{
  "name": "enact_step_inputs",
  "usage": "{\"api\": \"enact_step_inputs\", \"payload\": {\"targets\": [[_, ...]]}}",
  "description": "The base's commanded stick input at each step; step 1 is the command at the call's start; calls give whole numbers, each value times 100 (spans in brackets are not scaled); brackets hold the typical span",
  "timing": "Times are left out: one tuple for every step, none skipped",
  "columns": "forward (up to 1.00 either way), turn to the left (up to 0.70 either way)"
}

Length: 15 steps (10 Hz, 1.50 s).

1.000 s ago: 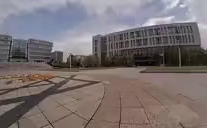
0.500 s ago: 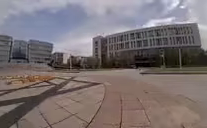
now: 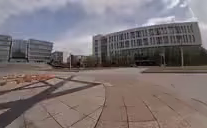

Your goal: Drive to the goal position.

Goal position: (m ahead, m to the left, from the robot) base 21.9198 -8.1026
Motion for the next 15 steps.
{"api": "enact_step_inputs", "payload": {"targets": [[70,0],[70,0],[70,0],[70,0],[70,0],[70,0],[70,-14],[70,-35],[70,-35],[70,-35],[70,-35],[70,-35],[70,-16],[70,0],[70,0]]}}
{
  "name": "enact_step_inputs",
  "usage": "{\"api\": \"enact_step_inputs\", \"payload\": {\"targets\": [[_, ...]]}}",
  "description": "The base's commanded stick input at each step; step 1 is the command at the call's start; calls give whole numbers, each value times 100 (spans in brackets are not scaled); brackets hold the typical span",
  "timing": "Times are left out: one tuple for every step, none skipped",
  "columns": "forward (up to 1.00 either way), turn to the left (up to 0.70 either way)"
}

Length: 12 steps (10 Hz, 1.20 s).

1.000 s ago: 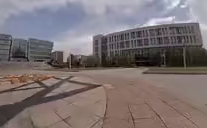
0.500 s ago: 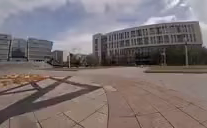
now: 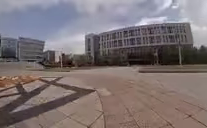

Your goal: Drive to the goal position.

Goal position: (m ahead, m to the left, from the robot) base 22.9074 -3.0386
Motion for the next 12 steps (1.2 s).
{"api": "enact_step_inputs", "payload": {"targets": [[70,0],[70,0],[70,0],[70,0],[70,0],[70,0],[70,0],[70,0],[70,0],[70,0],[70,0],[70,0]]}}
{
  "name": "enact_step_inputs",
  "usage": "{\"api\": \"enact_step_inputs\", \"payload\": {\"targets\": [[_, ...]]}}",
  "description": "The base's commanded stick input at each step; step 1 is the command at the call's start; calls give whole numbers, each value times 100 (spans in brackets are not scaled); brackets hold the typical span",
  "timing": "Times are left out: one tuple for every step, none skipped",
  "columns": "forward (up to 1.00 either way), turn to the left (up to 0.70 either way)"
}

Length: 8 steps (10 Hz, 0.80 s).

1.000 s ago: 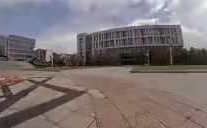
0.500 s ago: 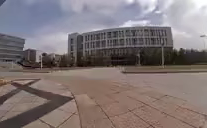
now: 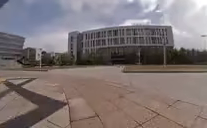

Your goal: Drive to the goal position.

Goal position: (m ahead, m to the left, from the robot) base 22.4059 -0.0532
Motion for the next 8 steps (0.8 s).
{"api": "enact_step_inputs", "payload": {"targets": [[70,0],[70,0],[70,0],[70,0],[70,0],[70,0],[70,0],[70,0]]}}
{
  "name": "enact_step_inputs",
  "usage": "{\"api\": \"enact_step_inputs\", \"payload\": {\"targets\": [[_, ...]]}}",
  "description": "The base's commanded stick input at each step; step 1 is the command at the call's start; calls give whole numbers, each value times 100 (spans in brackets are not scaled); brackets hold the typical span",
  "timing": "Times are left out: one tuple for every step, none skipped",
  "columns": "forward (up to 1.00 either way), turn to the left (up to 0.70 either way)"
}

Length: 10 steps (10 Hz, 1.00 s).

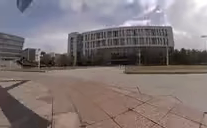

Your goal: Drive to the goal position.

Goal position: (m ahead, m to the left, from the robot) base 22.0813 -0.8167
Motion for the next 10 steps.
{"api": "enact_step_inputs", "payload": {"targets": [[70,0],[70,0],[70,0],[70,0],[70,0],[70,0],[70,0],[70,0],[70,0],[70,0]]}}
